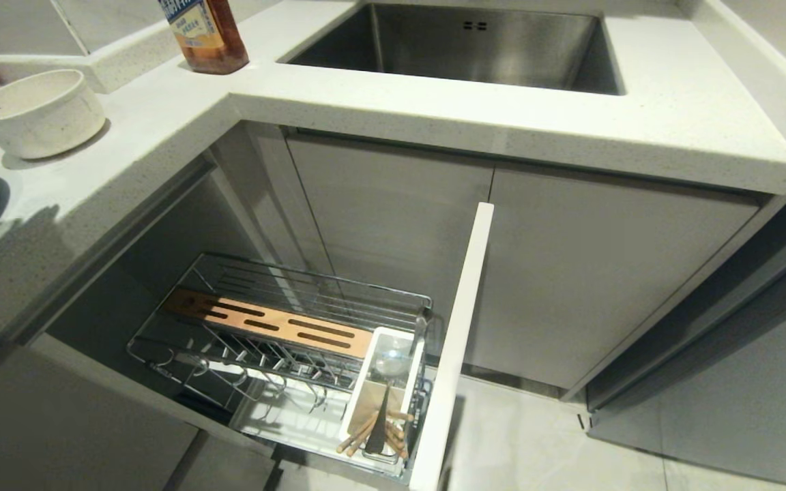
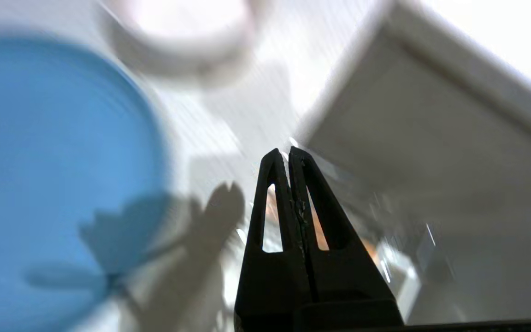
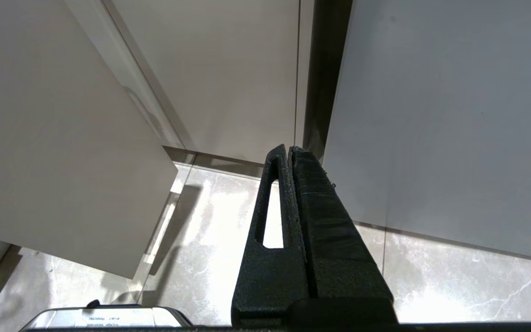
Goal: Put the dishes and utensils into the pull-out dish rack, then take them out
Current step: Pick up the bowl and place it in the cupboard
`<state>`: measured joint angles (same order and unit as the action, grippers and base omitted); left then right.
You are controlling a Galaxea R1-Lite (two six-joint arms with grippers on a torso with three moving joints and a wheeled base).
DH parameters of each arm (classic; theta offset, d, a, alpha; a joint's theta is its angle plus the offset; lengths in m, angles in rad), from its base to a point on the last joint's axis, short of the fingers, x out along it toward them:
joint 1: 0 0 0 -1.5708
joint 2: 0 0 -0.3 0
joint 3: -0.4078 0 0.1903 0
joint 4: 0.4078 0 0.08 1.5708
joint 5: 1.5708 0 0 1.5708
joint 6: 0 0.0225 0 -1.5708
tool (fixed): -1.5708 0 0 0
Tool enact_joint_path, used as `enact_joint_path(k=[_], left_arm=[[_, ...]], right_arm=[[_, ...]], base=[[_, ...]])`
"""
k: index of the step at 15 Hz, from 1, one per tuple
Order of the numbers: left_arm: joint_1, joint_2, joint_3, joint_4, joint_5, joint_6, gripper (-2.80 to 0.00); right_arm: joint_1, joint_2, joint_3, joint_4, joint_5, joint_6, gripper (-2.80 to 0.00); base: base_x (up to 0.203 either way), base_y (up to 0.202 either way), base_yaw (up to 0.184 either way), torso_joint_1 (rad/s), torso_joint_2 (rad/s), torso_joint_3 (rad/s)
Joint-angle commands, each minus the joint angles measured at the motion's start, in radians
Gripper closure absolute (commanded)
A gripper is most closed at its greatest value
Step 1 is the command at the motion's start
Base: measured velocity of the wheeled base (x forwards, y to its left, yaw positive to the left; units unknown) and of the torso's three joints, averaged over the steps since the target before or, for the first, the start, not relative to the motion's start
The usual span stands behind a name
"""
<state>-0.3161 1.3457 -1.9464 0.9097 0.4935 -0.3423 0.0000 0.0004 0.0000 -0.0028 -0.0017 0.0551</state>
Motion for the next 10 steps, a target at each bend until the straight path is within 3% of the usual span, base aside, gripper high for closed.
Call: enact_joint_path(k=[1,3,5,6,10], left_arm=[[0.095,0.024,0.0,-0.109,0.007,0.039,0.0],[0.155,0.087,0.0,-0.234,0.011,0.085,0.0],[0.19,0.132,0.0,-0.298,0.018,0.092,0.0],[0.2,0.151,0.0,-0.319,0.034,0.085,-2.8],[0.221,0.191,0.0,-0.349,0.046,0.044,-2.8]], right_arm=[[0.0,0.001,0.0,0.0,0.0,0.0,0.0],[0.0,0.0,0.0,0.0,0.0,0.0,0.0],[0.0,0.0,0.0,0.0,0.0,0.0,0.0],[0.0,0.0,0.0,0.0,0.0,0.0,0.0],[0.0,0.001,0.0,0.0,0.0,0.0,0.0]], base=[[0.0,0.0,0.0,0.0,0.0,0.0],[0.0,0.0,0.0,0.0,0.0,0.0],[0.0,0.0,0.0,0.0,0.0,0.0],[0.0,0.0,0.0,0.0,0.0,0.0],[0.0,0.0,0.0,0.0,0.0,0.0]])
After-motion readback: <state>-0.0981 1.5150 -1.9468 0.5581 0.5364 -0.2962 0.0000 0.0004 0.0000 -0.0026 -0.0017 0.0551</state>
